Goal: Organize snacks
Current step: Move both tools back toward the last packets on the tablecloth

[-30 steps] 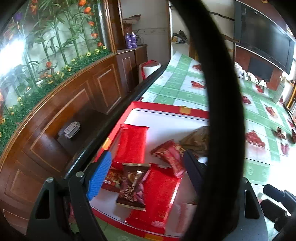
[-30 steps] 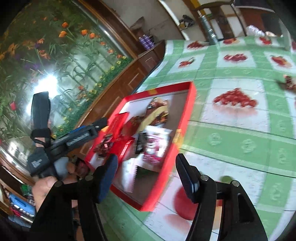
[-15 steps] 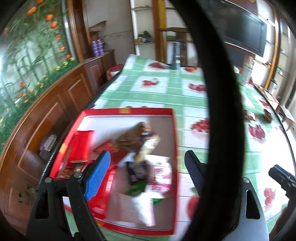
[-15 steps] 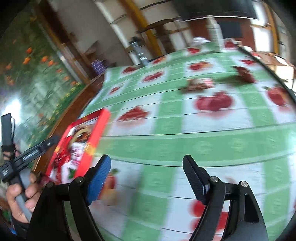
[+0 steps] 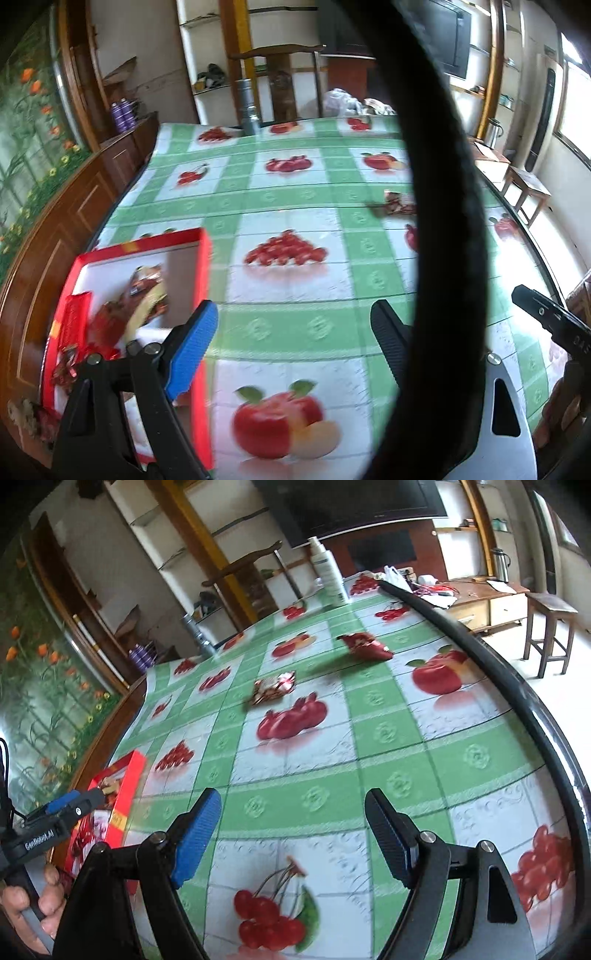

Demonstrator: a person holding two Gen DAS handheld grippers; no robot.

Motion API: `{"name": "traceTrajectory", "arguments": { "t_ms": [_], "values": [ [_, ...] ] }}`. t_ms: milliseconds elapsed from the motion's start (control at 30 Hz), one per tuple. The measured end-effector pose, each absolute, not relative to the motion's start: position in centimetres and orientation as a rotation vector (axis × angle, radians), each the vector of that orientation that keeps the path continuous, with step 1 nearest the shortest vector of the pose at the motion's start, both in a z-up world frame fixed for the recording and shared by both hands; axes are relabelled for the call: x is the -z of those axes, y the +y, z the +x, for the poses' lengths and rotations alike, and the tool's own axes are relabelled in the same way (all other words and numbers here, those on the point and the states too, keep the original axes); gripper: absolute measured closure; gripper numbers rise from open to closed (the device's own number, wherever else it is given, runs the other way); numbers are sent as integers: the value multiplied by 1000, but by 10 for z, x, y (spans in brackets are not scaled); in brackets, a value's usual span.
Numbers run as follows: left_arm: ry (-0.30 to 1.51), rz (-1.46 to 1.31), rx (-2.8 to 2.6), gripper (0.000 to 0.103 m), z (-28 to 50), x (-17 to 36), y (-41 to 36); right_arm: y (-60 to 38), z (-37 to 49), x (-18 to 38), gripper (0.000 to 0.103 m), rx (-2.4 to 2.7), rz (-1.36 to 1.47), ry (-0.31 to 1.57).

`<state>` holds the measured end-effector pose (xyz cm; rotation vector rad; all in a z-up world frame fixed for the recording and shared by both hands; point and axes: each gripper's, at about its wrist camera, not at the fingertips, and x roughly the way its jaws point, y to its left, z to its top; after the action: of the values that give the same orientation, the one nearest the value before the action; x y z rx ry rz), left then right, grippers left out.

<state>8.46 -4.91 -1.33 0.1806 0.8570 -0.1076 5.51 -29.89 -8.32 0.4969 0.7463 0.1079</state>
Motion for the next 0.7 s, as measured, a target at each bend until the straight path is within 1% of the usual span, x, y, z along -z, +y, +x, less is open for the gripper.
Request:
{"name": "traceTrajectory", "arguments": {
  "t_ms": [300,567,633,700],
  "values": [
    [917,152,196,18,124,27,-93,-324,88,78,23,-75,511,721],
    [994,100,309,18,180,50,-133,-345,149,85,22,-34,527,732],
    [1008,78,329,18,190,55,-140,-348,160,82,22,-18,511,701],
    [1022,62,325,18,204,61,-147,-349,175,82,22,3,467,715]
  ]
}}
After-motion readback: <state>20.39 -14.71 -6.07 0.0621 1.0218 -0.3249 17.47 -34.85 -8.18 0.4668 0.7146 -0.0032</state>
